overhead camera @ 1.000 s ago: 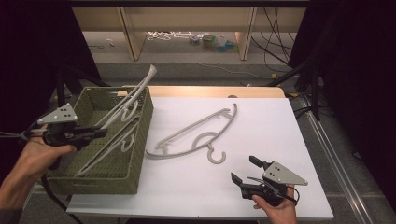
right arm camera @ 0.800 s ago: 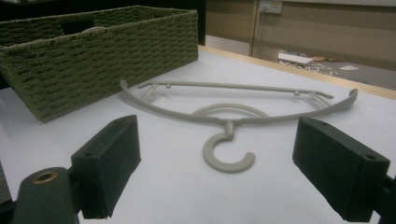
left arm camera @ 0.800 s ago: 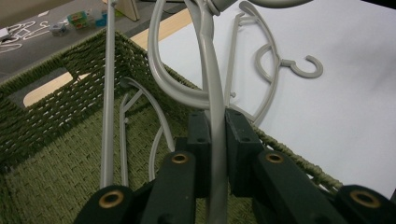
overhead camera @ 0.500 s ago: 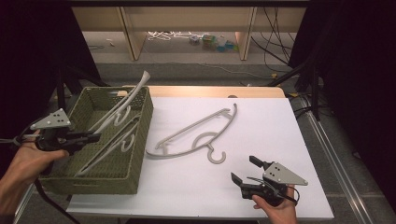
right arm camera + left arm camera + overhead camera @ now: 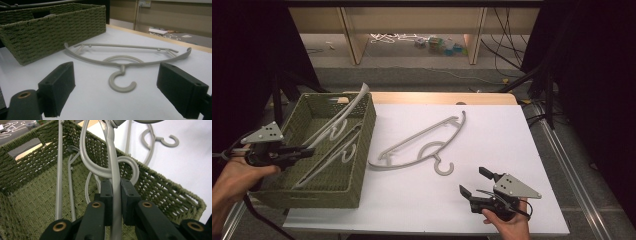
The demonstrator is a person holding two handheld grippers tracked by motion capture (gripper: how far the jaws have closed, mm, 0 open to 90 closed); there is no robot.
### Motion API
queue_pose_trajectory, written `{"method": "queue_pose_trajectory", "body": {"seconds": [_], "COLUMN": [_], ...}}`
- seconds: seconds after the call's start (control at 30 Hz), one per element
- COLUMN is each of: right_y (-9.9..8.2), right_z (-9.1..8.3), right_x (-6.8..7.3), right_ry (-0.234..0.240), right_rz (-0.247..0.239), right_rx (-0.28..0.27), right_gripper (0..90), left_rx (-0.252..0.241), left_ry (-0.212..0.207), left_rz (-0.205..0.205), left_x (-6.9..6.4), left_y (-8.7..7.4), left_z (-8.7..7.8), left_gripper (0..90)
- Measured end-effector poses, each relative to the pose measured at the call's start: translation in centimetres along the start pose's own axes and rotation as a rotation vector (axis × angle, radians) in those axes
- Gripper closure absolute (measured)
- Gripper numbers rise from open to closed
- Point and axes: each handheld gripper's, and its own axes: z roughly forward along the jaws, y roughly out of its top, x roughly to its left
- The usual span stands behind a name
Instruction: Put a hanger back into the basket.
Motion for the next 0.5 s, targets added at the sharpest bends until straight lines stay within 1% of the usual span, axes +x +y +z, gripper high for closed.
{"method": "queue_pose_trajectory", "body": {"seconds": [0.03,0.13,0.17,0.2,0.27,0.3,0.33,0.37,0.4,0.5], "right_y": [0.0,0.0,0.0,0.0,0.0,0.0,0.0,0.0,0.0,0.0], "right_z": [0.0,0.0,0.0,0.0,0.0,0.0,0.0,0.1,0.1,0.1], "right_x": [0.0,0.0,0.0,0.0,0.0,0.0,0.0,0.0,0.0,0.0], "right_ry": [0.001,-0.001,-0.002,-0.002,-0.002,-0.002,0.001,0.006,0.006,0.005], "right_rz": [0.001,0.003,0.001,0.002,0.002,0.000,0.007,0.013,0.015,0.007], "right_rx": [-0.001,0.005,0.004,0.005,0.006,0.004,-0.005,-0.010,-0.008,-0.007], "right_gripper": [15.9,15.9,15.9,15.9,15.9,15.9,15.9,15.9,15.9,15.9], "left_rx": [0.006,0.008,0.009,0.005,0.013,0.013,0.015,0.022,0.020,0.029], "left_ry": [-0.004,-0.003,-0.002,-0.003,0.002,-0.001,0.005,-0.006,0.000,-0.003], "left_rz": [0.005,-0.002,0.005,-0.010,0.006,0.002,0.011,0.016,0.004,0.011], "left_x": [0.1,0.2,0.4,0.4,0.6,0.6,0.6,0.8,0.7,0.6], "left_y": [-0.1,-0.3,-0.3,-0.4,-0.6,-0.7,-0.8,-0.9,-1.0,-1.3], "left_z": [0.0,0.2,0.2,0.2,0.3,0.4,0.4,0.5,0.6,0.7], "left_gripper": [81.6,81.6,81.6,81.6,81.6,81.6,81.6,81.6,81.6,81.6]}}
